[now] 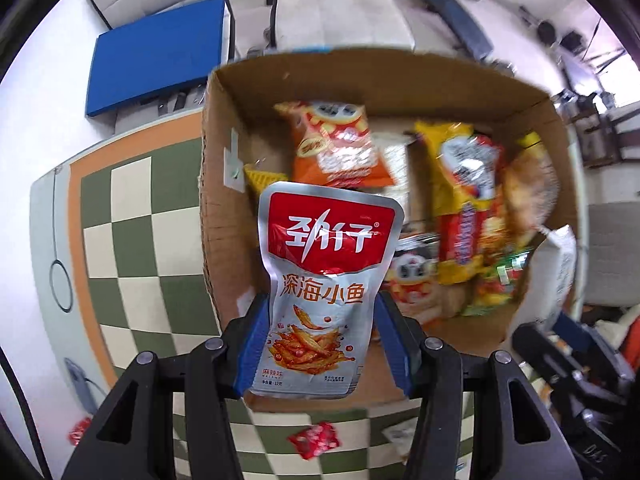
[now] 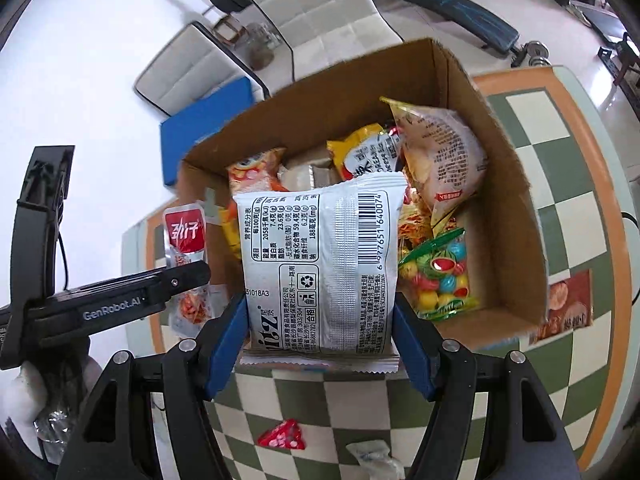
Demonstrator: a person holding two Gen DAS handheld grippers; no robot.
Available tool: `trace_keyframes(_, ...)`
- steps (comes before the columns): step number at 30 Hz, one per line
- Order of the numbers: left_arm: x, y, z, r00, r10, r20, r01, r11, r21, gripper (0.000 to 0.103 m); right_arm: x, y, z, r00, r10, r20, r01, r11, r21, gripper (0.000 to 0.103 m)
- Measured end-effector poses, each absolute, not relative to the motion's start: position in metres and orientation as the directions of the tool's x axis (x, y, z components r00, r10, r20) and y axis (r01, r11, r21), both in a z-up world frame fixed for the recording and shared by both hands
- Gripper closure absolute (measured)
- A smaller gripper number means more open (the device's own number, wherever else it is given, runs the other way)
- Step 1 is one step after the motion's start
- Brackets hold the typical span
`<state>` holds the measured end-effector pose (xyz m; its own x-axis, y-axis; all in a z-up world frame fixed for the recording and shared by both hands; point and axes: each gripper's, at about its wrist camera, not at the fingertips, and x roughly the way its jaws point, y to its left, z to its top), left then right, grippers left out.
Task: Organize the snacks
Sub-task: 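Carry the biscuit pack and fish pouch into the box and open both tools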
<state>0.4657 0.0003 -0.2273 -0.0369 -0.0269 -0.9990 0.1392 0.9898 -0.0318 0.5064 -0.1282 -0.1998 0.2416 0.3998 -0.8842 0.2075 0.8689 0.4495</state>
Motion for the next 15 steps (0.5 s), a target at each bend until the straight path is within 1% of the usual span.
trace_keyframes(4, 0.469, -0.001, -0.244, -0.08, 0.01, -0.997, 0.143, 0.99, -0.002, 0.049, 0.518, -0.126, -0.225, 0.198, 0.401, -0.895, 0.223, 0.87, 0.439, 0.031)
trace_keyframes(6, 0.47, 0.0, -0.251, -0.101, 0.029, -0.994, 0.139, 0.99, 0.014, 0.048, 0.521, -0.123, -0.235, 0.172, 0.4, -0.9, 0.219, 0.875, 0.431, 0.03)
trace_keyframes(9, 0.471, 0.002, -0.257, -0.125, 0.018, -0.992, 0.122, 0.993, 0.002, 0.045, 0.525, -0.118, -0.252, 0.105, 0.397, -0.912, 0.221, 0.884, 0.411, 0.028)
trace_keyframes(10, 0.471, 0.003, -0.257, -0.123, 0.024, -0.992, 0.12, 0.993, 0.009, 0.04, 0.526, -0.118, -0.256, 0.088, 0.399, -0.913, 0.227, 0.884, 0.408, 0.02)
trace_keyframes(11, 0.471, 0.004, -0.258, -0.123, 0.03, -0.992, 0.119, 0.993, 0.015, 0.035, 0.527, -0.117, -0.259, 0.078, 0.404, -0.911, 0.224, 0.884, 0.411, 0.015)
trace_keyframes(12, 0.472, 0.005, -0.259, -0.122, 0.029, -0.992, 0.109, 0.994, 0.015, 0.022, 0.528, -0.115, -0.26, 0.074, 0.399, -0.914, 0.215, 0.888, 0.405, 0.015)
trace_keyframes(13, 0.472, 0.007, -0.258, -0.118, 0.022, -0.993, 0.1, 0.995, 0.01, 0.016, 0.528, -0.114, -0.259, 0.071, 0.381, -0.922, 0.206, 0.899, 0.387, 0.014)
trace_keyframes(15, 0.472, 0.009, -0.256, -0.108, 0.015, -0.994, 0.088, 0.996, 0.005, 0.016, 0.529, -0.112, -0.258, 0.067, 0.375, -0.925, 0.194, 0.904, 0.381, 0.012)
